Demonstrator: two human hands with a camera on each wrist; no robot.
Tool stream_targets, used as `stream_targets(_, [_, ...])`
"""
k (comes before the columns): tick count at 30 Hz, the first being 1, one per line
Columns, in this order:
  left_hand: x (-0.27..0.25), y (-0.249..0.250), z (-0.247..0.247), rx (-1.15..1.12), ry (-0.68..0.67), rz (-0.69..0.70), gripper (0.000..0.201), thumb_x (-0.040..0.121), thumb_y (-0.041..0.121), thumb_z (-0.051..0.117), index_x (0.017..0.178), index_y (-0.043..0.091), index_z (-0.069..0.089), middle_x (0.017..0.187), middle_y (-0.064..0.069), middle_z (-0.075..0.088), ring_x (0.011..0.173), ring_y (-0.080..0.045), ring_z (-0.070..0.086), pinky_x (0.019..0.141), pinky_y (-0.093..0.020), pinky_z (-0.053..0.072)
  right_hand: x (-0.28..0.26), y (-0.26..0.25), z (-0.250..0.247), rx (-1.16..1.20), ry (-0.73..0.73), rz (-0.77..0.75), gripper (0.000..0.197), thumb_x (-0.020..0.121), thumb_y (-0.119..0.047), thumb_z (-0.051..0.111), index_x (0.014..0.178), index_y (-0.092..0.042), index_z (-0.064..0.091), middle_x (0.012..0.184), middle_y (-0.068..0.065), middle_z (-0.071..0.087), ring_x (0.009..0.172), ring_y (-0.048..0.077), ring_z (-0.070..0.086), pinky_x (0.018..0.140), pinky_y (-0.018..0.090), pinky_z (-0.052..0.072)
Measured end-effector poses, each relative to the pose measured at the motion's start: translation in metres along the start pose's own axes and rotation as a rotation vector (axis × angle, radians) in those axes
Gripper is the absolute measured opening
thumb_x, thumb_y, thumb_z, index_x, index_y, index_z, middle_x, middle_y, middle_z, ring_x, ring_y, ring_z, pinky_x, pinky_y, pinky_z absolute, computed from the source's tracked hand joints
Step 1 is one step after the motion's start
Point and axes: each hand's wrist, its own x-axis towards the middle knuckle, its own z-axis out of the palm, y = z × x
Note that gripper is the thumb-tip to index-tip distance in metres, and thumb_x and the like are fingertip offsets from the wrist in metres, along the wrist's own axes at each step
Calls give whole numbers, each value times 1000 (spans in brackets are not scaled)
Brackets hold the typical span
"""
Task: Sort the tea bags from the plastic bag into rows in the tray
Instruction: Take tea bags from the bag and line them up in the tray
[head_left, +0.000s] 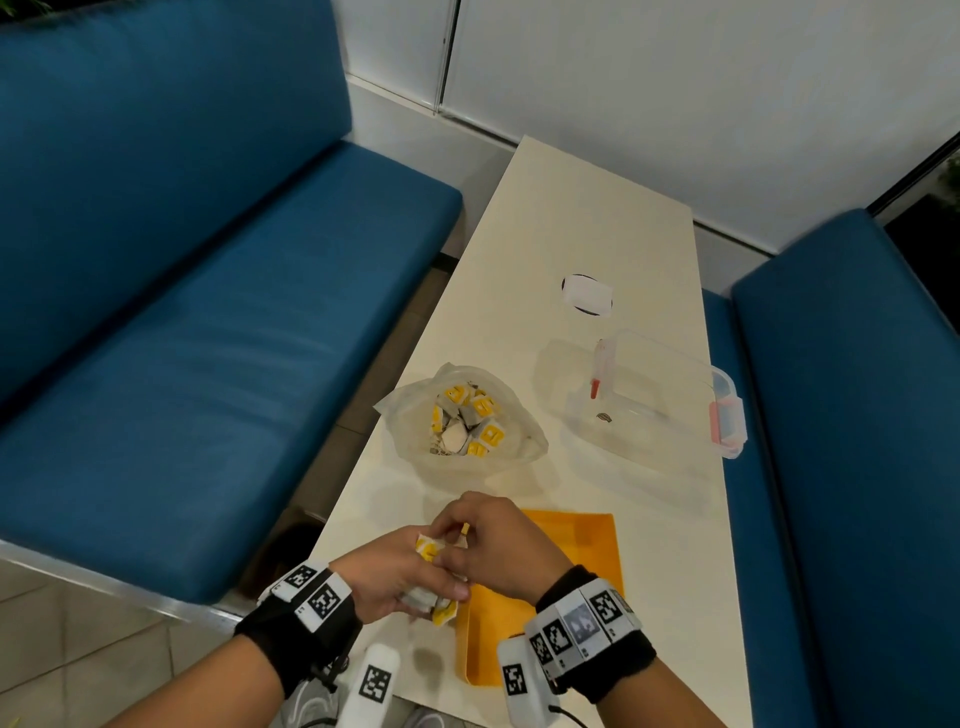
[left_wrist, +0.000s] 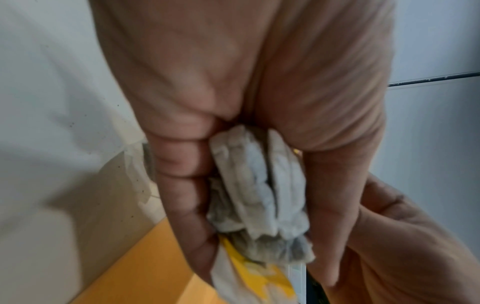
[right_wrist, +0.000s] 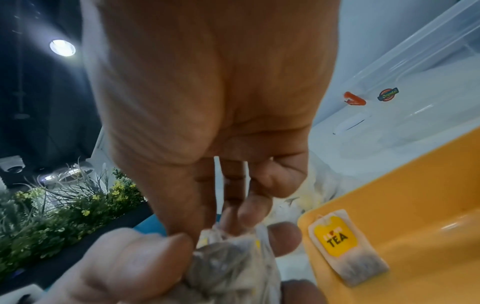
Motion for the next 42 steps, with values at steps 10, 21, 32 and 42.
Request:
stream_targets(10, [0,2,-3,-80,-3,17,41,69,-2,84,104,12,66,98,-17,68,96,-30,67,68,-36,56,6,-4,-1,171,75,89,13,85,-8,69,87,-20,68,79,-8,64,63,4,58,63,23,51])
stream_targets(21, [-7,1,-7,-80,18,41,35,79,-4,78,108,11,65,106,-17,71,99,-29,66,80,-40,57,10,-8,-10,149,68,67,19,89,-8,62,91,-23,73,86,-14,62,81,4,60,81,28,55])
stream_targets(32, [-1,-7,-13,-177,87,65,35,75,-3,79,104,11,67,95,-16,69,86,-25,70,64,-34,57,17,-8,2,229,40,145,27,78,1,72,94,-21,69,82,-6,61,69,6,57,70,31,57])
stream_targets(42, [-1,-12,-25,-280,150,110,59,73,29,85,123,6,65,101,-19,68,77,-24,66,70,-34,51,17,-2,-7,182,110,202,25,83,-3,71,97,-24,70,94,-7,67,79,8,63,78,24,54])
